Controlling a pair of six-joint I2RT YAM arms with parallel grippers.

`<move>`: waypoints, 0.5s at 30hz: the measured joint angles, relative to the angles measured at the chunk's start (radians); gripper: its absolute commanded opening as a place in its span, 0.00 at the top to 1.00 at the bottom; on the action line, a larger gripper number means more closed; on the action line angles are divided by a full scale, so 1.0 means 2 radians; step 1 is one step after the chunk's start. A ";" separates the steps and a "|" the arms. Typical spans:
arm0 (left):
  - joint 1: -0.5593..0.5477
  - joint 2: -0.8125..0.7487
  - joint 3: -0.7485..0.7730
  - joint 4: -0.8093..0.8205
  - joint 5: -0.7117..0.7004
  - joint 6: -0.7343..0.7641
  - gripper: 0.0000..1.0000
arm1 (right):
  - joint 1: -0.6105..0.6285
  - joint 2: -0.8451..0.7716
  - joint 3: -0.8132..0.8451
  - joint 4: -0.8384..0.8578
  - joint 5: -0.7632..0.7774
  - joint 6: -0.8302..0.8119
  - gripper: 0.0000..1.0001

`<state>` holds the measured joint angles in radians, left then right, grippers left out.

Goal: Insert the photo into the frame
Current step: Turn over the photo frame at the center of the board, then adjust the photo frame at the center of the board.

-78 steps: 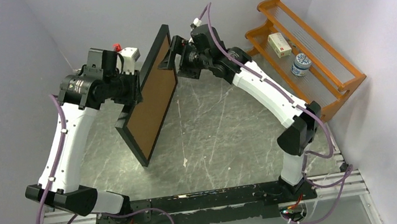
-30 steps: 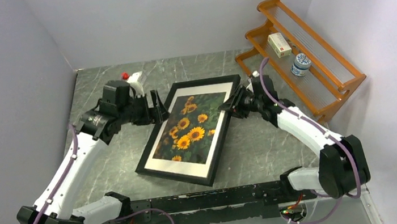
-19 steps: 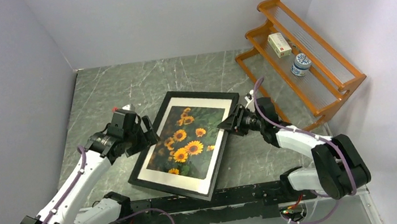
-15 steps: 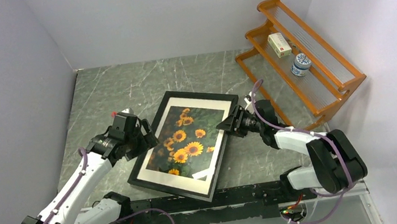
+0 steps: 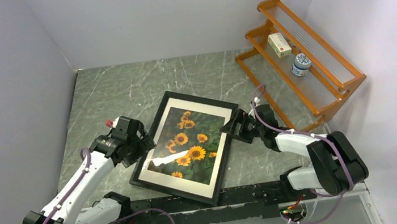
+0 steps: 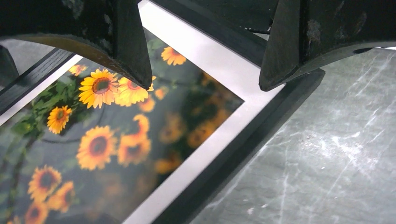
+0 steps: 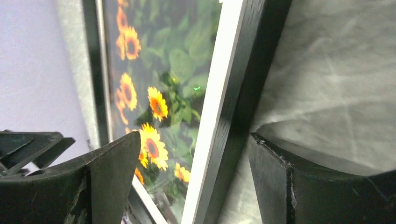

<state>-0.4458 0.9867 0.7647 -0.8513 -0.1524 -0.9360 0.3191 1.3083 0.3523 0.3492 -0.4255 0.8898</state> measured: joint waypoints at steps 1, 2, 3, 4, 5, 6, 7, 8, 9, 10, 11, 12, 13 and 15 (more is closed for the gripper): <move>0.000 0.001 -0.001 -0.004 -0.006 -0.009 0.09 | 0.000 -0.006 0.001 -0.022 0.015 -0.005 0.12; 0.000 0.002 -0.002 -0.008 -0.013 -0.017 0.09 | 0.000 -0.014 0.002 -0.044 0.029 -0.009 0.12; 0.000 0.002 -0.002 -0.018 -0.022 -0.029 0.08 | 0.000 -0.021 0.006 -0.062 0.041 -0.013 0.12; 0.000 0.003 -0.002 -0.025 -0.029 -0.040 0.07 | 0.000 -0.030 0.012 -0.085 0.058 -0.017 0.12; 0.000 0.003 -0.003 -0.039 -0.039 -0.054 0.07 | 0.000 -0.038 0.019 -0.105 0.076 -0.021 0.12; 0.000 0.003 -0.003 -0.053 -0.048 -0.067 0.06 | 0.000 -0.046 0.030 -0.130 0.099 -0.027 0.12; 0.000 0.003 -0.003 -0.067 -0.055 -0.080 0.06 | 0.000 -0.050 0.037 -0.142 0.113 -0.031 0.12; 0.000 0.003 -0.003 -0.078 -0.061 -0.090 0.06 | 0.000 -0.052 0.047 -0.158 0.128 -0.035 0.12; 0.001 0.003 -0.003 -0.092 -0.066 -0.101 0.06 | 0.000 -0.053 0.056 -0.171 0.141 -0.040 0.12; 0.001 0.002 -0.003 -0.106 -0.069 -0.114 0.06 | 0.000 -0.053 0.065 -0.182 0.151 -0.044 0.12; 0.001 -0.001 -0.004 -0.118 -0.072 -0.129 0.06 | 0.000 -0.051 0.074 -0.190 0.159 -0.049 0.13; 0.001 -0.004 -0.006 -0.126 -0.072 -0.136 0.06 | 0.000 -0.050 0.079 -0.193 0.164 -0.051 0.13; 0.001 -0.010 -0.011 -0.133 -0.073 -0.149 0.06 | 0.000 -0.046 0.088 -0.200 0.169 -0.055 0.13; 0.001 -0.026 -0.027 -0.146 -0.072 -0.172 0.06 | 0.000 -0.032 0.108 -0.205 0.173 -0.062 0.13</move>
<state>-0.4446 0.9340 0.7109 -1.1435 -0.2970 -1.2804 0.3191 1.2442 0.5690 -0.0616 -0.0788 0.7650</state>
